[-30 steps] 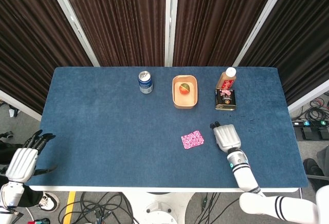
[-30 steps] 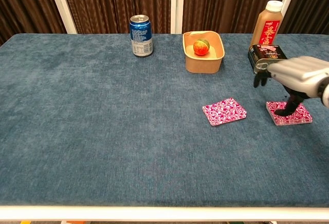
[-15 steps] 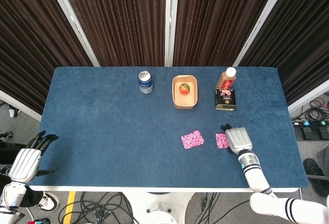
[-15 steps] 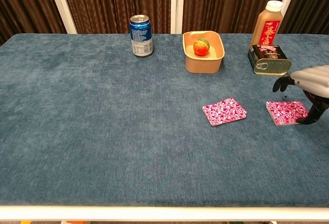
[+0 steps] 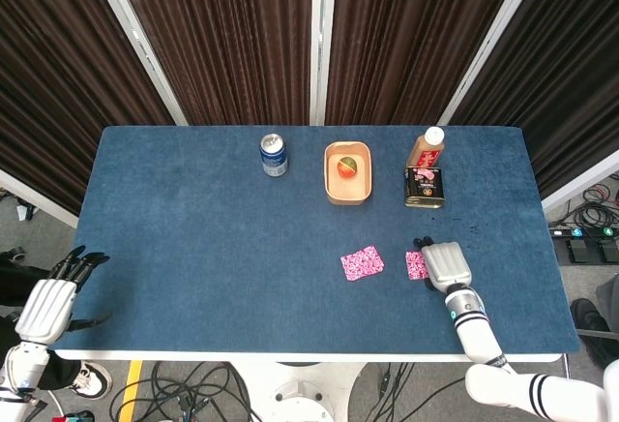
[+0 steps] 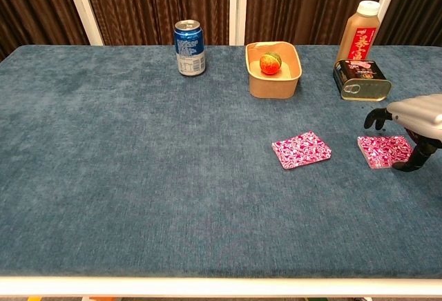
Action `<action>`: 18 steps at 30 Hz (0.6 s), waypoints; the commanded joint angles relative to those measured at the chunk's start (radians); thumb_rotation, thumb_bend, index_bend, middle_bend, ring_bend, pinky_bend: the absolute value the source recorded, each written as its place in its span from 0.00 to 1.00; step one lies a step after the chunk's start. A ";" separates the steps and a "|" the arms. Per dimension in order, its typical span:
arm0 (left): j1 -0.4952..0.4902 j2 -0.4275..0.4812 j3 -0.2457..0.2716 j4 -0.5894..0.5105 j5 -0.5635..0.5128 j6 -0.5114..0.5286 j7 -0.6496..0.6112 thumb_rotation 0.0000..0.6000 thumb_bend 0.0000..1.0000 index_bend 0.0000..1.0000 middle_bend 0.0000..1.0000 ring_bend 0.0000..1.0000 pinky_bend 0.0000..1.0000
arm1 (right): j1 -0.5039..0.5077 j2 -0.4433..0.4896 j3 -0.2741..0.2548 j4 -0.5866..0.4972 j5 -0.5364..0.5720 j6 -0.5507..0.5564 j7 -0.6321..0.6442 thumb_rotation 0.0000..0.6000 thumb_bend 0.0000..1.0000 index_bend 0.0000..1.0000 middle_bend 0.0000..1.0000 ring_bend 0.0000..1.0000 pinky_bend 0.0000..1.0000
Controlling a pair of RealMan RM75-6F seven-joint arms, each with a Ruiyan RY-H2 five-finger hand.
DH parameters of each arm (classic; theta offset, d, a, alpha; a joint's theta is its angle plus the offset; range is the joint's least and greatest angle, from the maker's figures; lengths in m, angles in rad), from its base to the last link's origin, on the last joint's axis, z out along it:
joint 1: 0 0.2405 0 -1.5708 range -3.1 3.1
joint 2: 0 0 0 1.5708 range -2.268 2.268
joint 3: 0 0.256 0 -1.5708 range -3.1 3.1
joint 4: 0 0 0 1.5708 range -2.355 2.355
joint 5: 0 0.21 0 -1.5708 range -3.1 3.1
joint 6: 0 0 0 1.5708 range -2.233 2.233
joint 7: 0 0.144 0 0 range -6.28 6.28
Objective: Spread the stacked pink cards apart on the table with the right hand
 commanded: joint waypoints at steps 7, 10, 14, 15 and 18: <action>0.001 -0.003 0.002 0.004 0.000 0.000 -0.002 1.00 0.01 0.18 0.16 0.02 0.19 | -0.004 -0.008 0.003 0.005 -0.003 0.006 -0.003 1.00 0.18 0.24 0.26 0.70 0.78; 0.001 -0.003 0.002 0.005 0.000 0.000 -0.002 1.00 0.01 0.18 0.16 0.02 0.19 | -0.004 -0.009 0.004 0.006 -0.002 0.005 -0.005 1.00 0.19 0.25 0.26 0.70 0.78; 0.000 -0.002 0.002 0.005 0.000 -0.003 -0.002 1.00 0.01 0.18 0.16 0.02 0.19 | -0.003 -0.012 0.003 0.008 0.002 0.002 -0.012 1.00 0.19 0.25 0.26 0.70 0.78; 0.000 -0.003 0.002 0.005 0.000 -0.003 -0.002 1.00 0.01 0.18 0.16 0.02 0.19 | -0.003 -0.013 0.003 0.008 0.003 0.001 -0.013 1.00 0.19 0.25 0.26 0.70 0.78; 0.000 -0.002 0.003 0.005 0.001 -0.003 -0.004 1.00 0.01 0.18 0.16 0.02 0.18 | -0.002 -0.015 0.000 0.008 0.006 -0.004 -0.018 1.00 0.19 0.25 0.26 0.70 0.78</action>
